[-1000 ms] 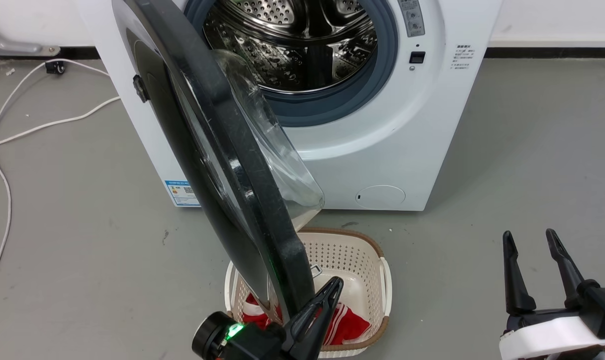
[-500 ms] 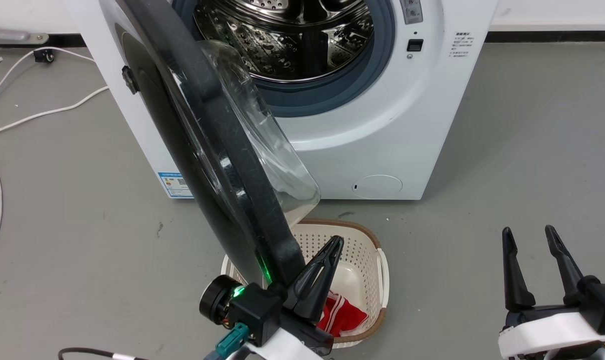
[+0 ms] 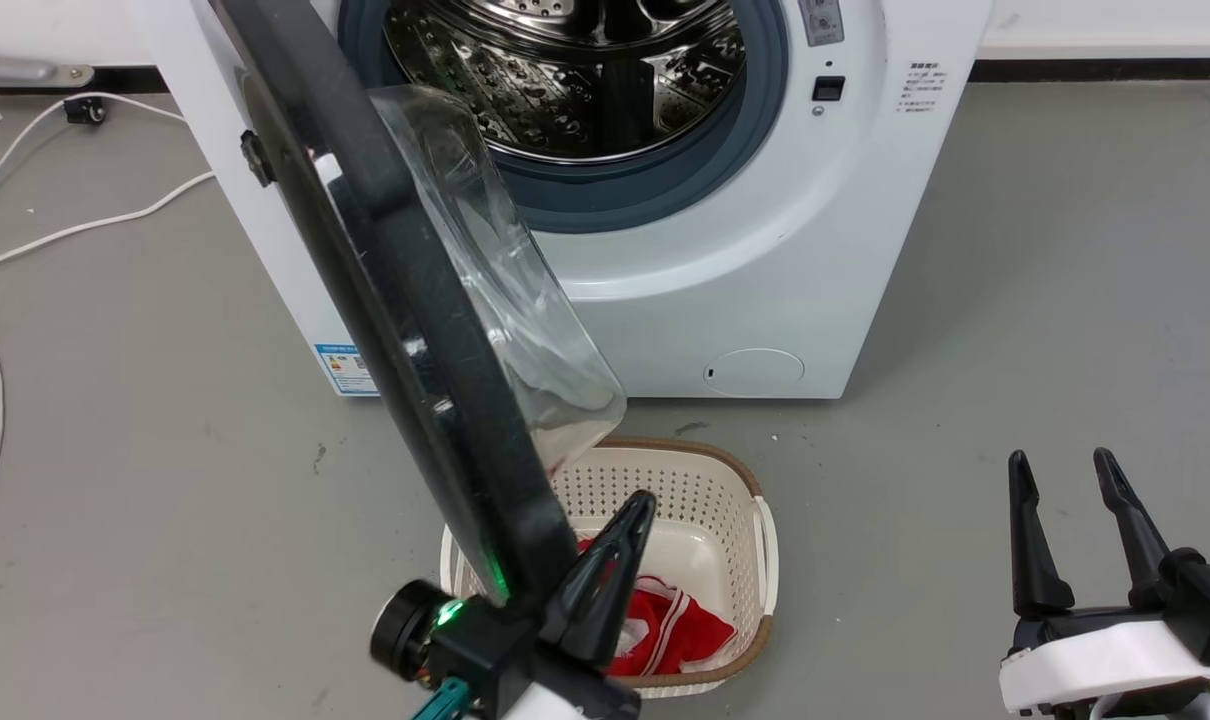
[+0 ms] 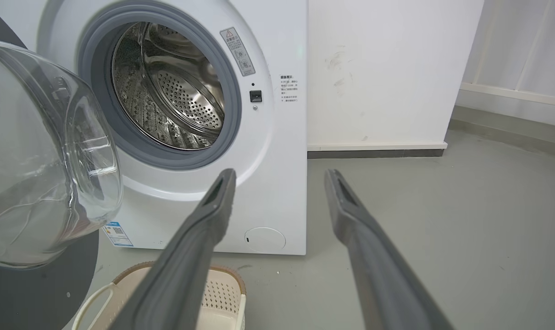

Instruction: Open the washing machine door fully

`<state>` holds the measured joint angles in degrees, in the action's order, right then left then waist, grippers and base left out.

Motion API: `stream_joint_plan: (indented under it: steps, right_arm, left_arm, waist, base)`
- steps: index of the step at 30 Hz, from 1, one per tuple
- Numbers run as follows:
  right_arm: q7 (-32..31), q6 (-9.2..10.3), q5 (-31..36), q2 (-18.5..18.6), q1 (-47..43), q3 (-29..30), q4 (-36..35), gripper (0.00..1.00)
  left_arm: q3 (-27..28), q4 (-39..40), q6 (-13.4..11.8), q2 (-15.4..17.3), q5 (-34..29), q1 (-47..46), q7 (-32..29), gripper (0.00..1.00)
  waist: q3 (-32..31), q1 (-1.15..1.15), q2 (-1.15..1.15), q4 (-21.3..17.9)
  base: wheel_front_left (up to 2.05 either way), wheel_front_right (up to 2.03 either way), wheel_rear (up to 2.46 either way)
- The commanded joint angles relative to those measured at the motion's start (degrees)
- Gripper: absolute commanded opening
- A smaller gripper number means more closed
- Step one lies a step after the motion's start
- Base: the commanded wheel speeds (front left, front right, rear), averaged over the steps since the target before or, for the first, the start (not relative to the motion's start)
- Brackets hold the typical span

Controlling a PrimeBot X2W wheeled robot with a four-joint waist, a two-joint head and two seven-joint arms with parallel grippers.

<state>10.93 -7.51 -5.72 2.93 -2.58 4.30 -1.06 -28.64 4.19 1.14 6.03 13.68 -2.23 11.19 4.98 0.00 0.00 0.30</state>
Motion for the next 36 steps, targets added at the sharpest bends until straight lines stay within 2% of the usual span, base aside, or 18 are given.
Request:
stream_joint_plan:
  steps: [1,11,16,17,25,30,36]
  right_arm:
    - [0.26,0.04,-0.48,-0.11,0.12,0.05,0.18,1.00]
    - [-0.25,0.04,-0.61,-0.10,-1.19,0.63,0.27,1.00]
    - [-0.73,0.04,-0.37,-0.09,-1.41,0.85,-0.08,1.00]
    - [-0.91,0.04,-0.29,-0.10,-1.46,0.86,-0.35,1.00]
    - [-1.51,0.04,-0.31,-0.09,-1.44,1.24,-0.93,1.00]
    - [-1.85,0.04,-0.06,-0.08,-0.97,1.29,-1.51,1.00]
    - [-2.56,0.04,0.22,-0.08,-0.02,0.78,-2.47,1.00]
  left_arm:
    - [1.77,-0.19,-1.07,1.27,-0.06,1.08,-0.11,0.00]
    - [3.54,5.58,-5.28,2.82,0.89,9.22,-0.08,0.00]
    - [4.68,8.01,-7.14,3.66,1.16,12.42,-0.23,0.00]
    - [5.45,8.93,-8.06,4.14,1.04,13.62,-0.16,0.00]
    - [8.99,10.23,-11.10,5.10,1.68,15.77,0.76,0.00]
    - [12.42,9.55,-11.73,5.82,2.88,14.15,1.65,0.00]
    - [18.01,7.09,-12.23,6.69,5.31,10.31,2.84,0.00]
  waist:
    - [-0.14,0.00,0.00,0.19]
    - [-1.93,0.00,0.00,4.35]
    - [-1.90,0.00,0.00,7.89]
    - [-1.81,0.00,0.00,10.10]
    - [-1.47,0.00,0.00,15.36]
    - [-0.87,0.00,0.00,17.56]
    - [0.34,0.00,0.00,18.05]
  base:
    - [0.00,0.00,0.00]
    - [0.00,0.00,0.00]
    - [0.00,0.00,0.00]
    - [0.00,0.00,0.00]
    - [0.00,0.00,0.00]
    - [0.00,0.00,0.00]
    - [0.00,0.00,0.00]
